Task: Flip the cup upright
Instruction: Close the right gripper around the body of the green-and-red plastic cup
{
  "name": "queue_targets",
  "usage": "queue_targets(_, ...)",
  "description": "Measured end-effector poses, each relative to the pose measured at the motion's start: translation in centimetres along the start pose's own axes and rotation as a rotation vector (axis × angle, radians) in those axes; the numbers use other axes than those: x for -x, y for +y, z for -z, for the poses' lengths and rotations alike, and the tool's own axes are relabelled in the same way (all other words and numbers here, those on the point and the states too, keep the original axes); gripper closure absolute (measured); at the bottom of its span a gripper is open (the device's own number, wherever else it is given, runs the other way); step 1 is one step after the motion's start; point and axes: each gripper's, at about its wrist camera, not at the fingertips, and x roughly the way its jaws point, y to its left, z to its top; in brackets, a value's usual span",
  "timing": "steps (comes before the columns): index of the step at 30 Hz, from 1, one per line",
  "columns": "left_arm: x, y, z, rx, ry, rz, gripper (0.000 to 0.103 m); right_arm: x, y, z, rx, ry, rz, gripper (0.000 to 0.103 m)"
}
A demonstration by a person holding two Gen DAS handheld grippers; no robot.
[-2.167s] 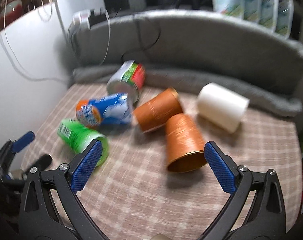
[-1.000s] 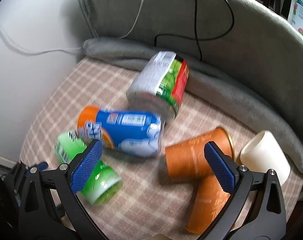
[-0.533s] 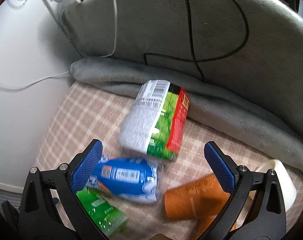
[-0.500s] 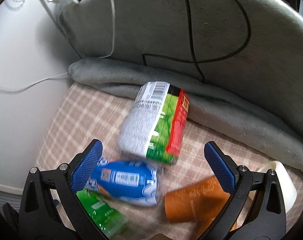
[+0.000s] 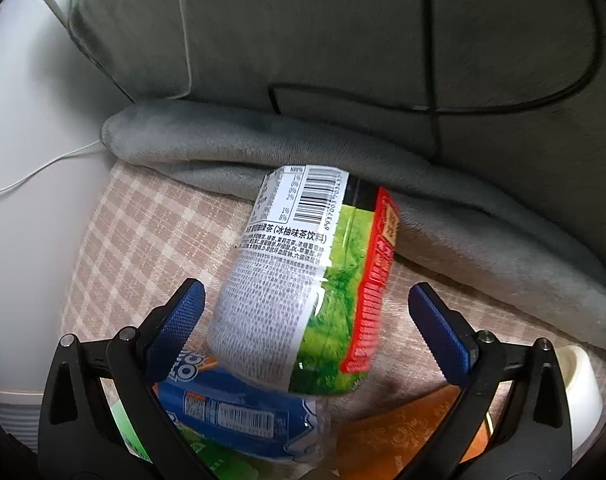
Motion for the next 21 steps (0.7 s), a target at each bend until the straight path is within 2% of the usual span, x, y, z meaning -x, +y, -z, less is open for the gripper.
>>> queue_targets(4, 0.2, 0.1, 0.0, 0.004, -0.003, -0.005, 0.019, -1.0, 0.3, -0.1, 0.016, 0.024, 0.011, 0.001)
queue_targets(7, 0.2, 0.2, 0.0, 0.008, -0.005, -0.009, 0.019, -1.7, 0.7, -0.1, 0.024, 0.048, 0.012, 0.008)
queue_targets(16, 0.8, 0.7, -0.1, 0.015, -0.017, -0.019, 0.019, -1.6, 1.2, 0.3, 0.028, 0.038, 0.02, 0.01)
queue_targets(21, 1.2, 0.9, 0.1, 0.018, -0.025, -0.025, 0.019, -0.2, 0.9, 1.1, 0.031, 0.014, 0.018, 0.011)
